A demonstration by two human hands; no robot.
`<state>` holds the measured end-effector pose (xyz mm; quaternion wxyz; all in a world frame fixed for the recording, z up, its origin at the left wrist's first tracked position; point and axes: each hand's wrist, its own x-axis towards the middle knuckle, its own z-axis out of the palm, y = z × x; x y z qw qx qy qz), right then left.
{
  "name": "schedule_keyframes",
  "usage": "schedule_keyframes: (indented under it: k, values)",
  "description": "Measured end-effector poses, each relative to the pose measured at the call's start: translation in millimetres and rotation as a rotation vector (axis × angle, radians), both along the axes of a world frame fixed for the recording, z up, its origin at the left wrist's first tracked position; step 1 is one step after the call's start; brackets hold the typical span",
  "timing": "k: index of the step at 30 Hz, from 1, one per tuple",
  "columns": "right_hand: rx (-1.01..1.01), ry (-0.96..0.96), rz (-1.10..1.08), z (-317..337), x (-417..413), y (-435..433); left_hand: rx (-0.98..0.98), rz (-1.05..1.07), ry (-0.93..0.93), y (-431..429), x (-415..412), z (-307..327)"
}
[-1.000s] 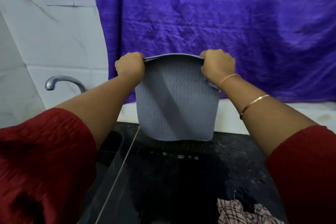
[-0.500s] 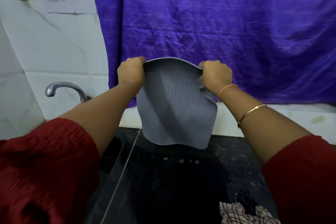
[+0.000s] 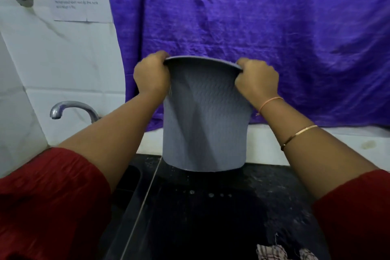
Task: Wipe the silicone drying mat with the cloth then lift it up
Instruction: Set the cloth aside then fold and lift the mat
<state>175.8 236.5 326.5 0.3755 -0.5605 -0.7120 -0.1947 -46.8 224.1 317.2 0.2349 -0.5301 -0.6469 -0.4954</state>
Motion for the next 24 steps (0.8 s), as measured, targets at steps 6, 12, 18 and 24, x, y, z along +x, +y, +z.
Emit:
schedule_keyframes:
  k: [6,12,18,24]
  values:
    - [-0.365,-0.216,0.007,-36,-1,13,-0.581,0.052,0.069,11,-4,-31]
    - [-0.191,-0.09,0.038,-16,2,11,-0.351,0.028,0.062,8,0,-23]
    - [0.055,0.051,-0.008,17,1,-7,0.048,-0.011,-0.016,-1,9,6]
    - [-0.169,-0.109,0.026,-19,6,13,-0.391,-0.003,0.092,16,-12,-18]
